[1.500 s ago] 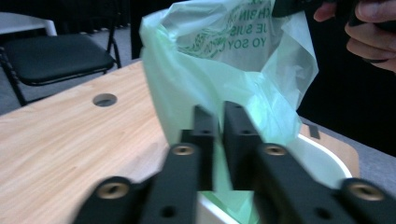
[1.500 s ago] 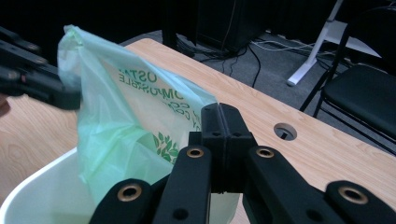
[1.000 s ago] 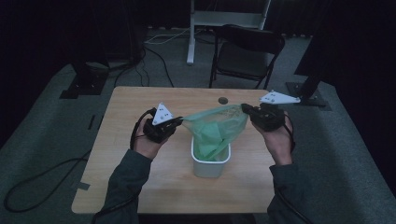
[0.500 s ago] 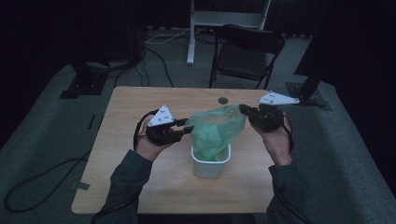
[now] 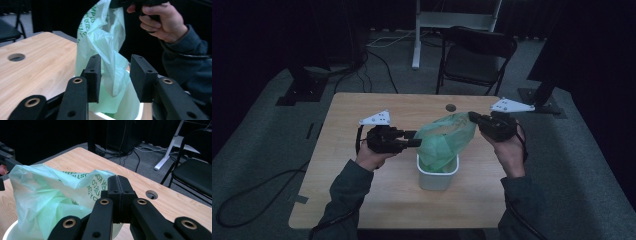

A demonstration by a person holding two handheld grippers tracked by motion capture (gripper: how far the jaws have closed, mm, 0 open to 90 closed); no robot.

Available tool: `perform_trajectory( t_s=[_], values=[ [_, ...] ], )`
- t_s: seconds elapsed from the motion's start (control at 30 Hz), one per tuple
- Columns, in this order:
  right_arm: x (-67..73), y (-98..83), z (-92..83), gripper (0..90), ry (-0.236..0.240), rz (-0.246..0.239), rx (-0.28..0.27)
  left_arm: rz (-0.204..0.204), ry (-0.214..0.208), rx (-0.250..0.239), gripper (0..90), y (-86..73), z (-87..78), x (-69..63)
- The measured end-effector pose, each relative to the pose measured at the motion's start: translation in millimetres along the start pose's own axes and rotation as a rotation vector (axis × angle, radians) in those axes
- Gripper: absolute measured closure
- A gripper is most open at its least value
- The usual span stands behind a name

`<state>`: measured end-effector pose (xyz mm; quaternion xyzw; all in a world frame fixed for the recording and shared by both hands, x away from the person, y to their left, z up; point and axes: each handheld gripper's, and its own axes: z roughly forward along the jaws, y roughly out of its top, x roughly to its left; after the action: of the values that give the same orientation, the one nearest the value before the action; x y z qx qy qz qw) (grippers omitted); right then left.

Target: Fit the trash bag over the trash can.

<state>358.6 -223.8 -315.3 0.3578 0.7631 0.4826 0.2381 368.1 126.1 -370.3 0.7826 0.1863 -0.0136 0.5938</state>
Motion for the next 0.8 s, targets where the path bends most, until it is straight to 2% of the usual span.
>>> perform_trajectory(
  t_s=[0.27,0.4,0.6,0.8],
  values=[
    [0.9,-1.0,1.0,90.0,0.01,-0.008,0.002,-0.013,-0.077,0.005,71.0,0.1,2.2,0.9],
    [1.2,-0.7,0.8,90.0,0.012,-0.01,0.003,-0.028,-0.117,0.01,71.4,-0.4,4.9,1.9],
    [1.9,-0.4,0.3,90.0,0.014,-0.014,0.003,-0.027,-0.135,0.029,72.9,-0.9,8.0,1.7],
    [3.7,-0.7,1.5,90.0,0.021,-0.017,0.005,-0.03,-0.171,0.044,74.6,-0.6,11.1,0.9]
  ],
)
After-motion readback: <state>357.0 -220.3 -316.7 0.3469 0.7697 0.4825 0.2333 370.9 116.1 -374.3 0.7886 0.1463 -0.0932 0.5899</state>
